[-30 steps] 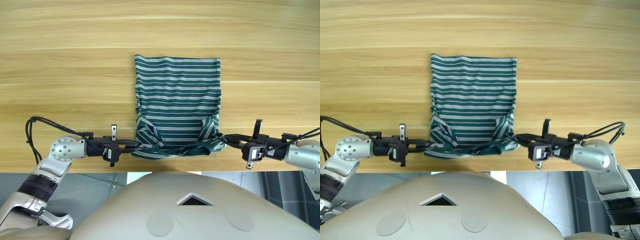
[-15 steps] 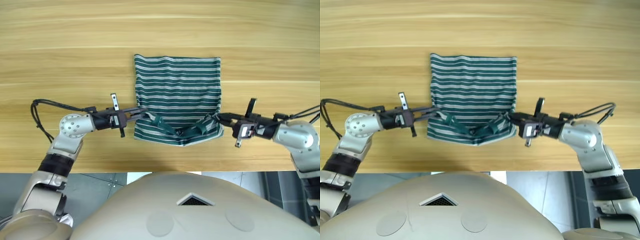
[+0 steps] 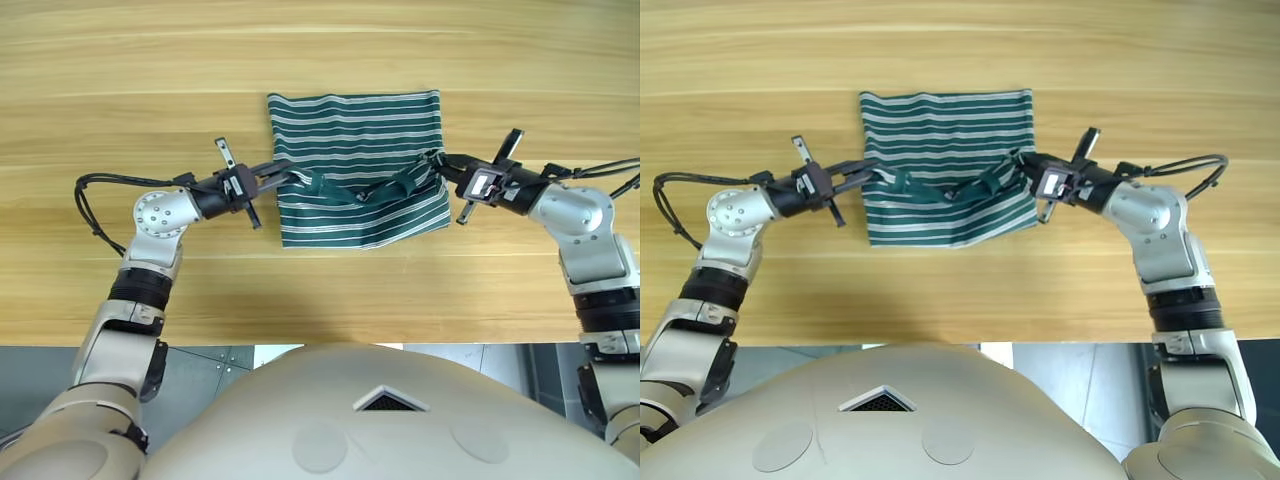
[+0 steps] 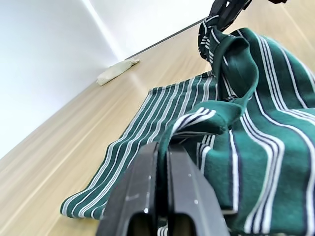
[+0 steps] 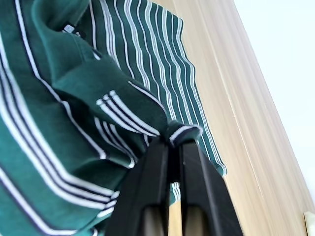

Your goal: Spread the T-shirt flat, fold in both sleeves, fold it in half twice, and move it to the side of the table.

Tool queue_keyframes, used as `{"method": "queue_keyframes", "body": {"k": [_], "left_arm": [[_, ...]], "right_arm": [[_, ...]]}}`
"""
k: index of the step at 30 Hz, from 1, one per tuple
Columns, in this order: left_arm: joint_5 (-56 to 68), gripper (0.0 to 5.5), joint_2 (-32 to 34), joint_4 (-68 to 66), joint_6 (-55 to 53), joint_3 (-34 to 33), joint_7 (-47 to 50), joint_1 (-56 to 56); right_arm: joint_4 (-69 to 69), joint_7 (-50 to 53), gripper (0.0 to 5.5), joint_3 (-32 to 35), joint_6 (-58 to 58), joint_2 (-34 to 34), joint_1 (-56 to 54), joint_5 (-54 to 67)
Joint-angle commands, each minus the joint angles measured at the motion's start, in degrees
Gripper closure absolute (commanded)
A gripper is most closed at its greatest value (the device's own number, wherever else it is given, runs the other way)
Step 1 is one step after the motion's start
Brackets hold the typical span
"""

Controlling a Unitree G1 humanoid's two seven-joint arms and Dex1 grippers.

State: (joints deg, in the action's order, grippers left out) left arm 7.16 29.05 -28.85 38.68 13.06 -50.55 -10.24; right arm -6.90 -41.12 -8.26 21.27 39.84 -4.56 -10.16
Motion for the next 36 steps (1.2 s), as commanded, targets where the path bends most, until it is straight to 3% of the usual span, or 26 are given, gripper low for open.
{"method": "queue_keyframes", "body": {"k": [1,15,24,36], "left_arm": [[0.15,5.46,-0.54,-1.34,0.18,-1.42,-0.52,-3.14],[-3.70,5.46,-4.63,-17.37,0.44,-3.32,2.39,-16.40],[-12.72,5.46,-7.82,-38.32,1.11,-2.71,12.44,-27.89],[-11.38,5.46,-10.20,-42.95,1.44,-8.51,14.66,-34.64]], "right_arm": [[-1.75,1.21,5.45,-0.08,-0.71,-1.40,-3.35,0.20],[-9.25,5.95,5.45,0.93,-2.06,-4.67,-11.52,-0.45],[-28.43,12.53,5.45,-0.67,-0.08,-8.81,-21.37,-3.82],[-49.21,19.75,5.45,-2.86,6.82,-13.46,-31.70,-6.51]]}}
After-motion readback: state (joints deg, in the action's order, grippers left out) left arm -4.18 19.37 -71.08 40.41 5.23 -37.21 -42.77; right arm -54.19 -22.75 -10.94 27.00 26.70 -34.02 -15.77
